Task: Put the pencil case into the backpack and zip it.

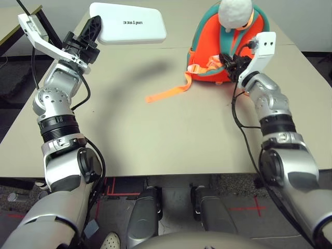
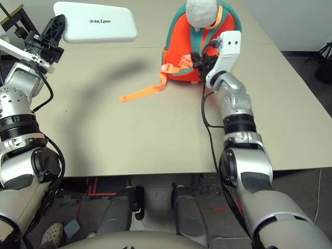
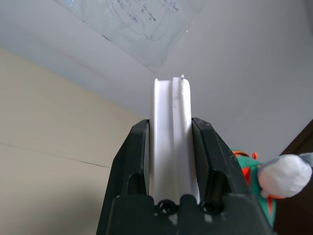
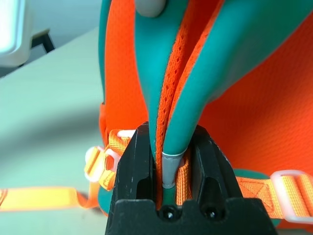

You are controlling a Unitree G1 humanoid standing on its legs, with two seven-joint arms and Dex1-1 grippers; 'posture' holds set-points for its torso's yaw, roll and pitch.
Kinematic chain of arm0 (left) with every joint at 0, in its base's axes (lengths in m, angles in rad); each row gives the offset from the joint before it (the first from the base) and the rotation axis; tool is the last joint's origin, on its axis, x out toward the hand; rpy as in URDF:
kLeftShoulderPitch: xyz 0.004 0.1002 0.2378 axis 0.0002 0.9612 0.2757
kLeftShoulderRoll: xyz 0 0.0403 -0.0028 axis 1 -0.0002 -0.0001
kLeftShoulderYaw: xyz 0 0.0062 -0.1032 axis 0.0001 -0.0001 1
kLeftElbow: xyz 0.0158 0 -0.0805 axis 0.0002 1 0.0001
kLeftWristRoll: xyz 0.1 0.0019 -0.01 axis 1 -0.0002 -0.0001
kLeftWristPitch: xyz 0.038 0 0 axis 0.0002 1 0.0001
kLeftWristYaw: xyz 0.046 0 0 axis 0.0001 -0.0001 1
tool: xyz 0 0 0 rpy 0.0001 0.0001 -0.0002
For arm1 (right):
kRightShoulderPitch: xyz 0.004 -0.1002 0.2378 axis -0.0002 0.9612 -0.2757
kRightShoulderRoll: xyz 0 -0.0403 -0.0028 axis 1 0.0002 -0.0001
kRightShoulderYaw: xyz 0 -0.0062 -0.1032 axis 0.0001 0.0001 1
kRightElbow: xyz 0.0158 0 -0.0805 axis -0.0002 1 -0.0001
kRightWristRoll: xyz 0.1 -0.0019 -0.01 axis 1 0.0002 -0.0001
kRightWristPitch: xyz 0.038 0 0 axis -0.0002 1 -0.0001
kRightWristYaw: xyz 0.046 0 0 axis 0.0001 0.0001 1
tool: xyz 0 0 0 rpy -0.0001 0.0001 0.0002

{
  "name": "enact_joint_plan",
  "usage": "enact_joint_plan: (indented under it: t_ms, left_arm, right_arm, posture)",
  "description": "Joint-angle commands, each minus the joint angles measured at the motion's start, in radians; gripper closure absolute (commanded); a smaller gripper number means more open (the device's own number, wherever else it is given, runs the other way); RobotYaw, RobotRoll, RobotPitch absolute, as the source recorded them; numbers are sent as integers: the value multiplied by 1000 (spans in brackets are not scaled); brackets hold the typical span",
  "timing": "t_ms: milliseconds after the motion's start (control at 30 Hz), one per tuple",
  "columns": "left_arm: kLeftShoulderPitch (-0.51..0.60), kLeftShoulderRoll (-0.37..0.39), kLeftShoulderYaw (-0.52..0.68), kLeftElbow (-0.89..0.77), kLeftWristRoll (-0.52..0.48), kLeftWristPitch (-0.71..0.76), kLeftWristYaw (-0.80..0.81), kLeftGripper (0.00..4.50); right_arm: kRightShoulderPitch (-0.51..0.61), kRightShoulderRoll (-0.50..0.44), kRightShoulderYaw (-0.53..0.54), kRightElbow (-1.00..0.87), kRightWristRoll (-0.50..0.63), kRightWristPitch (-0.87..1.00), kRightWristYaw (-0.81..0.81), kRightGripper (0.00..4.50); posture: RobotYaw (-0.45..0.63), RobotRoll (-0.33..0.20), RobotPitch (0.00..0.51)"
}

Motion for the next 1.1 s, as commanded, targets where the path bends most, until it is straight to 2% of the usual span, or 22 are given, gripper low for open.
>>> enact_joint_plan:
  t_ms: [33, 233, 433, 733, 1100]
  left_arm:
    - [-11, -4, -1, -19, 2, -21, -3, 3280]
    - [-24, -20, -12, 6, 8, -32, -12, 3280]
    - [-39, -29, -27, 42, 16, -43, -28, 3280]
    - [-79, -52, -53, 74, 27, -63, -61, 3280]
    - [-88, -27, -65, -44, -14, -28, -162, 3280]
  right_arm:
    - [33, -49, -12, -191, 63, 137, 16, 3699]
    - [97, -170, -38, -418, 167, 367, 52, 3699]
    - [131, -232, -72, -550, 251, 501, 44, 3699]
    - [216, -192, -72, -566, 248, 500, -9, 3699]
    - [247, -148, -37, -443, 191, 387, -26, 3699]
  posture:
    - [-68, 0, 137]
    - [-91, 0, 131]
    - [-131, 0, 127]
    - [-144, 0, 118]
    - [-117, 0, 113]
